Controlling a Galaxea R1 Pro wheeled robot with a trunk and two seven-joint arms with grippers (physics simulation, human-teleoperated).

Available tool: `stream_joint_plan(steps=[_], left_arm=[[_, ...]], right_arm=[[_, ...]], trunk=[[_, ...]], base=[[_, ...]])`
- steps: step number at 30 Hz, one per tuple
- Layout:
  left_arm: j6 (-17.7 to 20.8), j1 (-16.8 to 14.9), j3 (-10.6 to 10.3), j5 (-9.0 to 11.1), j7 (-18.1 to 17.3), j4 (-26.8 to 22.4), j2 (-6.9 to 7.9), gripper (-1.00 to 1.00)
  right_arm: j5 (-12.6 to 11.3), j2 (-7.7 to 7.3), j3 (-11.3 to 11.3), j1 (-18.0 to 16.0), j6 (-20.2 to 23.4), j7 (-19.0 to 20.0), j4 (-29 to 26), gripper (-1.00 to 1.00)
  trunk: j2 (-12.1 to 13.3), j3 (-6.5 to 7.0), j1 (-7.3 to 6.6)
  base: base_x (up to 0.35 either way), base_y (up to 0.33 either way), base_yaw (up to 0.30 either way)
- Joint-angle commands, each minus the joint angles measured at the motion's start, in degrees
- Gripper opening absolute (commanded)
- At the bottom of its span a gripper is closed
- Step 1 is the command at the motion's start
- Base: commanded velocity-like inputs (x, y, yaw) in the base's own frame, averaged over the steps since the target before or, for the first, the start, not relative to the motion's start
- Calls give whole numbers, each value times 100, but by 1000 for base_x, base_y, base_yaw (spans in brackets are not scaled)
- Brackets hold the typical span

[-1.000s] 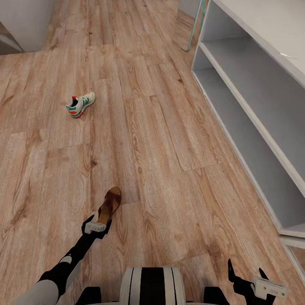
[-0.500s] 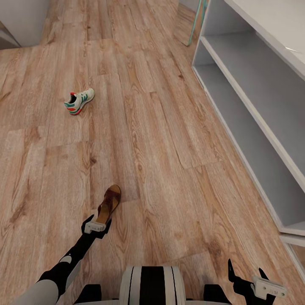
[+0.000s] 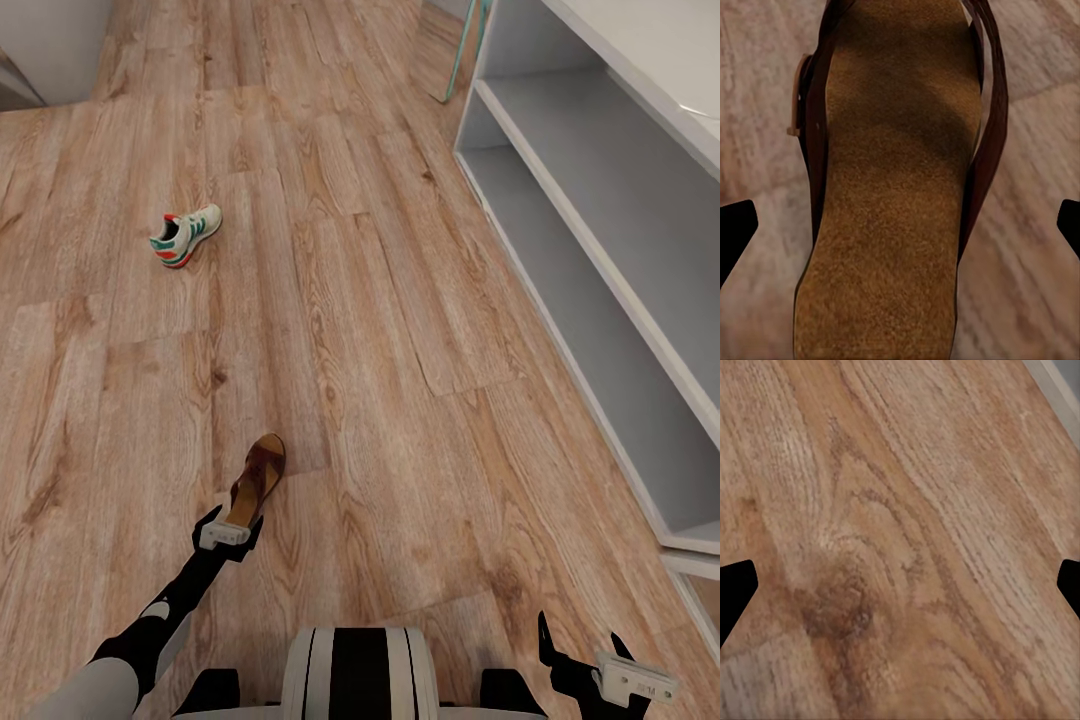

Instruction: Pick up the two gym shoes and the two sandals from the corridor floor and place them onto the hallstand (shoe rack) in the corridor, making sure they are on the rack and not on the floor. Arrange them so the two gym shoes are next to each other and the two sandals are next to each other.

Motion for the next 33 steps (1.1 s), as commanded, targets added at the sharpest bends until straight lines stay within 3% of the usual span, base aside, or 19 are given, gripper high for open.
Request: stream_joint_plan(steps=[1,33], left_arm=[[1,-5,1,0,0,1,0,100],[4,-30,6,0,0,6,52,100]], right_arm=[[0,0,0,0,0,0,0,100],[0,0,0,0,0,-3,8,100]], trunk=[[0,-1,0],[0,-64,0]], base=[[0,0,0],[0,0,0]])
